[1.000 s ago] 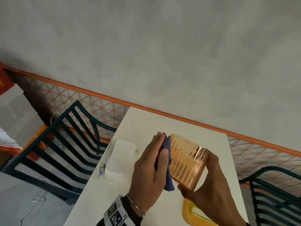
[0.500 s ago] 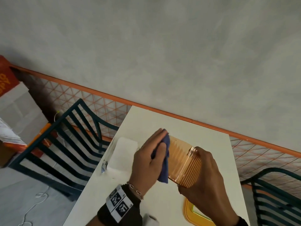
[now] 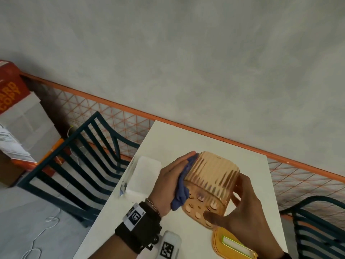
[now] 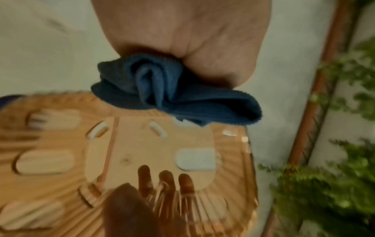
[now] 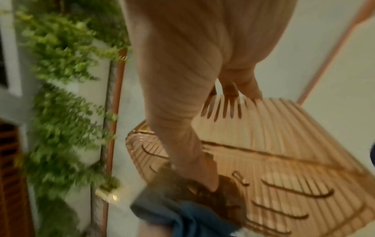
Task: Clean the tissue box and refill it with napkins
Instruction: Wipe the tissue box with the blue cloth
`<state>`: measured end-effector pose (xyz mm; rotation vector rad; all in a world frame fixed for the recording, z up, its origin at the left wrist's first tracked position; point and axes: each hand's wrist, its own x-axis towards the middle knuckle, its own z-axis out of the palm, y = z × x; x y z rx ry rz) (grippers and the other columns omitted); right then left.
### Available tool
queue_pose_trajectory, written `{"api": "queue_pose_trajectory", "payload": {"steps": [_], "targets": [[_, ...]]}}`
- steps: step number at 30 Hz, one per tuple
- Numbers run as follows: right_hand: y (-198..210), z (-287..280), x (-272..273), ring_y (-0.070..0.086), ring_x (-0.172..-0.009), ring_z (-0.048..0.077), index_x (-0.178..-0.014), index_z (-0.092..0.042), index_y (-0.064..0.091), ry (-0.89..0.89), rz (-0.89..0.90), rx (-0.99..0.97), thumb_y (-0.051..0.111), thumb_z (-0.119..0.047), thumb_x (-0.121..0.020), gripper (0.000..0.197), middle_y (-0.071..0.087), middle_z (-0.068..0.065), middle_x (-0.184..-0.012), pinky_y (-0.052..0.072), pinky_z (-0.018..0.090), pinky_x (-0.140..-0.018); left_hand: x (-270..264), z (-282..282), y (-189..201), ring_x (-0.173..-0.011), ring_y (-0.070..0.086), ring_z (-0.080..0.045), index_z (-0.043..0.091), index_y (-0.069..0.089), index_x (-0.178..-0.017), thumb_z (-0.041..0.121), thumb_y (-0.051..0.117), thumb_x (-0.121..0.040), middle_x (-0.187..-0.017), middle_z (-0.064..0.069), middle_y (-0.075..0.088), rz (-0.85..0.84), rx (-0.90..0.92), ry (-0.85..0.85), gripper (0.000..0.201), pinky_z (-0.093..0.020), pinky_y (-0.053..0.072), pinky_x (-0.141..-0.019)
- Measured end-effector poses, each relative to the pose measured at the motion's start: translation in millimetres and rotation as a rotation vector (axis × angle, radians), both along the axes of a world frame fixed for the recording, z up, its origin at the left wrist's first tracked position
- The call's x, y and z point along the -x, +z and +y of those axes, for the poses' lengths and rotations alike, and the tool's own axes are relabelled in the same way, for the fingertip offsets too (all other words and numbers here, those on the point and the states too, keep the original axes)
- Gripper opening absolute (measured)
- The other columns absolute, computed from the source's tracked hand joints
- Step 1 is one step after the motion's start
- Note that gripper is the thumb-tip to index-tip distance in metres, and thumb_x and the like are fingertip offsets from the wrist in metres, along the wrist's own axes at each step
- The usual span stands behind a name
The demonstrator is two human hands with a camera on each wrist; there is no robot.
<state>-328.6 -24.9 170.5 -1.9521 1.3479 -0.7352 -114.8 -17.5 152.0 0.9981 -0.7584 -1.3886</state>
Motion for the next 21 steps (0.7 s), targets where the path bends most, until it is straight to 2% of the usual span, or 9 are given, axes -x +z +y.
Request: {"api": "queue_pose_trajectory", "payload": {"steps": [2, 4, 5, 8, 12, 15, 17, 19, 21], "targets": [[2.3, -3.4, 4.5, 0.066, -0.106, 0.0, -0.123, -0.042, 0.044, -0.009, -0.139, -0.14, 0.106, -0.033, -0.033, 0.11, 0.063, -0.025, -0.116, 0.057, 0.015, -0.079, 3.0, -0.5, -11.3, -0.119, 0.067, -0.017, 0.016, 0.055, -0.144, 0.018, 0.033, -0.111, -0.139, -0.001, 0.065, 0.082, -0.01, -0.035, 0.04, -0.024, 0.057, -0.092], [5.0, -7.2, 9.5, 0.07, -0.102, 0.003, -0.126, -0.036, 0.049, -0.038, -0.258, -0.227, 0.106, -0.034, -0.029, 0.112, 0.068, -0.016, -0.116, 0.063, 0.023, -0.074, 7.5, 0.9, -29.2, -0.096, 0.069, -0.033, 0.019, 0.056, -0.145, 0.02, 0.032, -0.111, -0.136, -0.008, 0.066, 0.147, -0.1, -0.051, 0.041, -0.03, 0.058, -0.073], [5.7, -9.8, 12.5, 0.072, -0.101, 0.008, -0.127, -0.034, 0.051, -0.051, -0.304, -0.255, 0.105, -0.037, -0.027, 0.114, 0.07, -0.012, -0.117, 0.064, 0.031, -0.075, 9.3, 3.6, -39.5, -0.09, 0.062, -0.037, 0.025, 0.06, -0.142, 0.025, 0.035, -0.11, -0.13, -0.014, 0.066, 0.15, -0.14, -0.054, 0.04, -0.036, 0.056, -0.073], [3.7, -14.4, 21.4, 0.073, -0.105, 0.027, -0.129, -0.029, 0.054, -0.031, -0.432, -0.363, 0.104, -0.031, -0.027, 0.114, 0.072, 0.0, -0.119, 0.063, 0.052, -0.081, 12.9, 14.0, -61.8, -0.109, 0.063, -0.045, 0.032, 0.067, -0.133, 0.029, 0.042, -0.11, -0.128, -0.007, 0.07, -0.012, -0.221, -0.012, 0.035, -0.054, 0.051, -0.1], [-3.9, -11.8, 18.8, 0.072, -0.105, 0.017, -0.129, -0.029, 0.053, 0.048, -0.324, -0.351, 0.103, -0.012, -0.037, 0.106, 0.072, -0.007, -0.116, 0.064, 0.033, -0.073, 14.2, 8.7, -24.1, -0.095, 0.071, -0.004, 0.05, 0.065, -0.123, 0.032, 0.046, -0.107, -0.117, 0.015, 0.074, -0.457, -0.075, 0.085, 0.03, -0.028, 0.06, -0.088], [-9.3, -11.3, 15.4, 0.071, -0.107, 0.014, -0.132, -0.035, 0.05, 0.044, -0.307, -0.344, 0.104, -0.021, -0.037, 0.11, 0.07, -0.01, -0.12, 0.064, 0.037, -0.079, 10.5, -5.9, 21.7, -0.11, 0.066, -0.002, 0.042, 0.057, -0.139, 0.034, 0.048, -0.105, -0.128, 0.02, 0.067, -0.498, 0.155, 0.065, 0.036, -0.03, 0.058, -0.095], [-5.8, -11.9, 13.0, 0.071, -0.106, 0.012, -0.132, -0.036, 0.05, 0.045, -0.349, -0.328, 0.101, -0.019, -0.039, 0.107, 0.071, -0.012, -0.118, 0.064, 0.03, -0.072, 9.4, -8.3, 36.2, -0.125, 0.059, 0.0, 0.038, 0.053, -0.145, 0.029, 0.049, -0.107, -0.139, 0.023, 0.06, -0.45, 0.251, 0.045, 0.039, -0.025, 0.051, -0.104], [-2.4, -13.6, 15.7, 0.071, -0.106, 0.017, -0.133, -0.027, 0.052, 0.039, -0.454, -0.363, 0.097, -0.01, -0.041, 0.103, 0.072, -0.005, -0.117, 0.063, 0.03, -0.068, 9.3, -0.2, 30.7, -0.125, 0.058, 0.004, 0.037, 0.051, -0.147, 0.025, 0.049, -0.108, -0.142, 0.025, 0.058, -0.437, 0.271, 0.033, 0.041, -0.016, 0.049, -0.102], [-2.6, -15.2, 21.6, 0.071, -0.108, 0.028, -0.133, -0.017, 0.054, 0.032, -0.547, -0.416, 0.1, -0.01, -0.037, 0.106, 0.071, 0.008, -0.12, 0.063, 0.04, -0.072, 7.4, 11.9, 8.5, -0.119, 0.061, 0.007, 0.04, 0.052, -0.145, 0.024, 0.049, -0.107, -0.139, 0.027, 0.059, -0.474, 0.176, -0.004, 0.041, -0.014, 0.051, -0.098]]}}
